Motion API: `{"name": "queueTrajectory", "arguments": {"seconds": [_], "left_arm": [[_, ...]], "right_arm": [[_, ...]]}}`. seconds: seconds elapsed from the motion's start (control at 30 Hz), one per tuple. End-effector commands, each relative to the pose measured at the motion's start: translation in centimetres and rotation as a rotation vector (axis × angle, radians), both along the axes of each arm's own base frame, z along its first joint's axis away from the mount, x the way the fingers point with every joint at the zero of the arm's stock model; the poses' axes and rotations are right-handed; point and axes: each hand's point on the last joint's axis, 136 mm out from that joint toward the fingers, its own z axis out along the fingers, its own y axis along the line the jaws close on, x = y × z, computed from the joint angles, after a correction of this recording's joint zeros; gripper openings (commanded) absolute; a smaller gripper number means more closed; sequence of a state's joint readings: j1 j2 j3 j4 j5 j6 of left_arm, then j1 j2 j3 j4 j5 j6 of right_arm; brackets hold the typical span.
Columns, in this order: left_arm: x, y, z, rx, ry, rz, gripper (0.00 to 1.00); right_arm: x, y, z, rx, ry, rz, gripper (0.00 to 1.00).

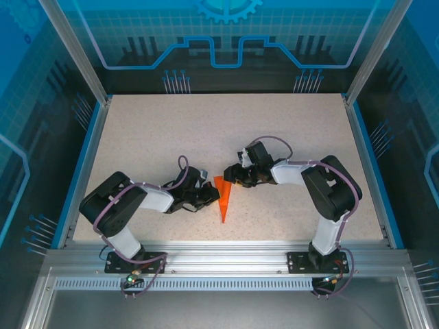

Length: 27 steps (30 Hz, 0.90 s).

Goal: Fold a paper plane with a square sheet of paper (fold left side to right side)
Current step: Fold the wing for the fifth time at the center of the table.

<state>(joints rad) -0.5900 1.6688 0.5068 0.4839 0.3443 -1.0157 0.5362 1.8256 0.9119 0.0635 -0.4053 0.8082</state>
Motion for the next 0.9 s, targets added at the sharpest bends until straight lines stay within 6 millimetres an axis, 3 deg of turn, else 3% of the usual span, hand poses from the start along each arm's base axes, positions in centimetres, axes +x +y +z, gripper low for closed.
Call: {"name": "queueTrajectory", "arguments": {"seconds": [0.0, 0.47, 0.87], "left_arm": [[-0.2, 0.7, -1.0, 0.025, 0.021, 0.018, 0.00], [-0.2, 0.6, -1.0, 0.020, 0.020, 0.015, 0.00], [-0.2, 0.7, -0.3, 0.011, -0.004, 0.018, 0.00]], "right_arm": [[0.1, -0.2, 0.6, -0.023, -0.012, -0.004, 0.52], [0.0, 1.1, 0.1, -0.005, 0.010, 0.028, 0.52], [-1.0, 0.1, -2.3, -0.148, 0.111, 0.035, 0.53]]}}
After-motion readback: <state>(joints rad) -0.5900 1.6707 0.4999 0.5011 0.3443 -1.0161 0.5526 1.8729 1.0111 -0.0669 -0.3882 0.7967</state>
